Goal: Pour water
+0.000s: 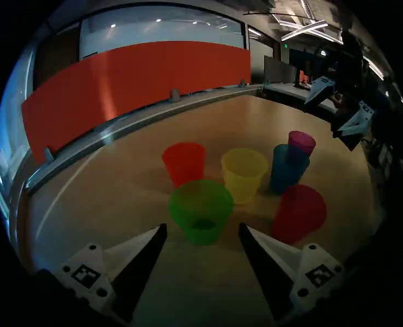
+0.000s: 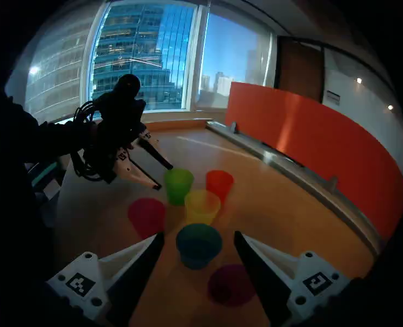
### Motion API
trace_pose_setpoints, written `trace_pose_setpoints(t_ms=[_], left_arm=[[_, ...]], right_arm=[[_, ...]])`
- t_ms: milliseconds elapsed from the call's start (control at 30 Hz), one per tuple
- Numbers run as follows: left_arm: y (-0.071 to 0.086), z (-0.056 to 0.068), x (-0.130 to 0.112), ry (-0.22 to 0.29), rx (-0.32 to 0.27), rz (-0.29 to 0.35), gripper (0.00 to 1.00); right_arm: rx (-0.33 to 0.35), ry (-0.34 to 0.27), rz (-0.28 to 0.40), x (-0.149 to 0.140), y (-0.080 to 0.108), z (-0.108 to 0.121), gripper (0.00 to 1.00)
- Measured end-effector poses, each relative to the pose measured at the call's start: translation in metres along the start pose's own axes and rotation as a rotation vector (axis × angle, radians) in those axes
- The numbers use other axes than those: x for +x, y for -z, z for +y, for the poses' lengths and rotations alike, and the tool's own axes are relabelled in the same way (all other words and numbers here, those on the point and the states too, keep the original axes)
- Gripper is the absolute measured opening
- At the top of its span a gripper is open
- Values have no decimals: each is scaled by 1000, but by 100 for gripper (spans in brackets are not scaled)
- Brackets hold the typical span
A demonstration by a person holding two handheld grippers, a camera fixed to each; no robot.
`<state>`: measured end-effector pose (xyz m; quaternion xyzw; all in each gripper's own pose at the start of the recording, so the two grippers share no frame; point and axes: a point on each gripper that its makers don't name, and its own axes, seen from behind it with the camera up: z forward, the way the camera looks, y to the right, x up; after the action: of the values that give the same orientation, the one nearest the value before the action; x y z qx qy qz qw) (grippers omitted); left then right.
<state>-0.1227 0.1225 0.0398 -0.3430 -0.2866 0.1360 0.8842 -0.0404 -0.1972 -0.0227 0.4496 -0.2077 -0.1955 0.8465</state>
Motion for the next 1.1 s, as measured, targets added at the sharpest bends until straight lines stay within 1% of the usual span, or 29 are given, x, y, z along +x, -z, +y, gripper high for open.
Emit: trace_pose_setpoints(t_ms=[200,500,800,967,1100], left_arm=[[-10,-2,1,-9,-10,-13,98],[-22,-2,6,26,-49,-18,98],[-29,-2,8,29,-74,-19,98],[-33,-2,9,31,-84,-20,98],[-37,0,10,40,-100,-22,98]], right_arm=[[20,19,-31,-7,-13,-4,99],[51,30,-70,-15,-27,-5,99],[73,37,-115,-22,-41,-4,99],[82,35,-127,-25,-46,-3,99],[85,34,-134,-26,-49,-1,99]])
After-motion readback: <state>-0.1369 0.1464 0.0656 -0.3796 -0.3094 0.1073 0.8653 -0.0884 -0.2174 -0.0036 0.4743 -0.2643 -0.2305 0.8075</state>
